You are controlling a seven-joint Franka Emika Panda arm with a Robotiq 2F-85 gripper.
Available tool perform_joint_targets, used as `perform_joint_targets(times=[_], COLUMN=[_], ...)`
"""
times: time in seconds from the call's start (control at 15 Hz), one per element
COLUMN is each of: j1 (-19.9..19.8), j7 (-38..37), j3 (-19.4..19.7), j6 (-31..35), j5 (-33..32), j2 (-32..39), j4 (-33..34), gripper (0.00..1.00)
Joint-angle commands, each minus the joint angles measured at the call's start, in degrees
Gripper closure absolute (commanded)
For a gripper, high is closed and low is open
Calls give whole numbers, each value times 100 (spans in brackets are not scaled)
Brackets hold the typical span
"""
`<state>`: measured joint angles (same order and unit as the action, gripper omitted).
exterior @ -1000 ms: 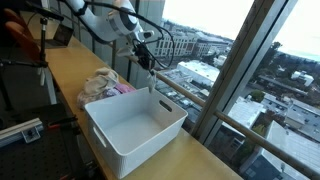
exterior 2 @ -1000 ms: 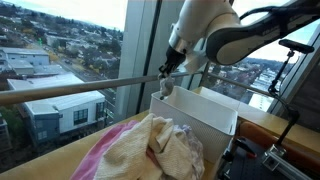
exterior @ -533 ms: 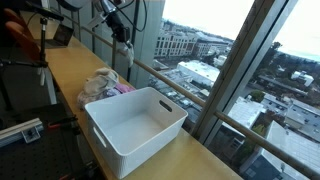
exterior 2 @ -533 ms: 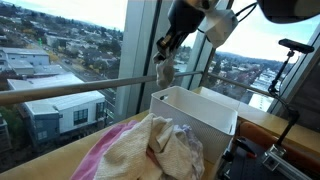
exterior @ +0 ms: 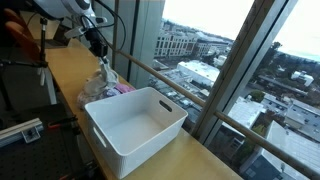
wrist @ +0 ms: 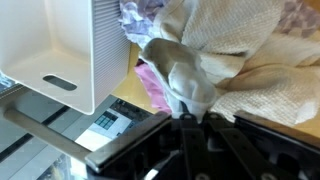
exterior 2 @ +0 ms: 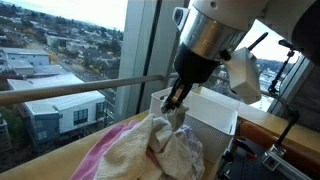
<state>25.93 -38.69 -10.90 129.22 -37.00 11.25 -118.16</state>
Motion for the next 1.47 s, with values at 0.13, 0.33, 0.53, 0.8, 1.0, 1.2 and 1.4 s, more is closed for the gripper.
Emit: perform_joint_targets(times=[0.13, 0.33, 0.53, 0.8, 1.0, 1.2, 1.4], j1=[-268, -372, -572, -737, -720, -680, -707], j7=[828, 1375, 1895, 2280, 2375, 2364, 2372], j3=[-164, -51, 20, 16, -65, -149, -199], j6=[557, 684, 590, 426, 314, 180, 52], j5=[635, 927, 1269, 1602, 1825, 1906, 1906], j2=[445, 644, 656, 431, 101, -202, -418], j4=[94, 186, 242, 225, 179, 163, 109], gripper=[99, 68, 57, 28, 6, 0, 0])
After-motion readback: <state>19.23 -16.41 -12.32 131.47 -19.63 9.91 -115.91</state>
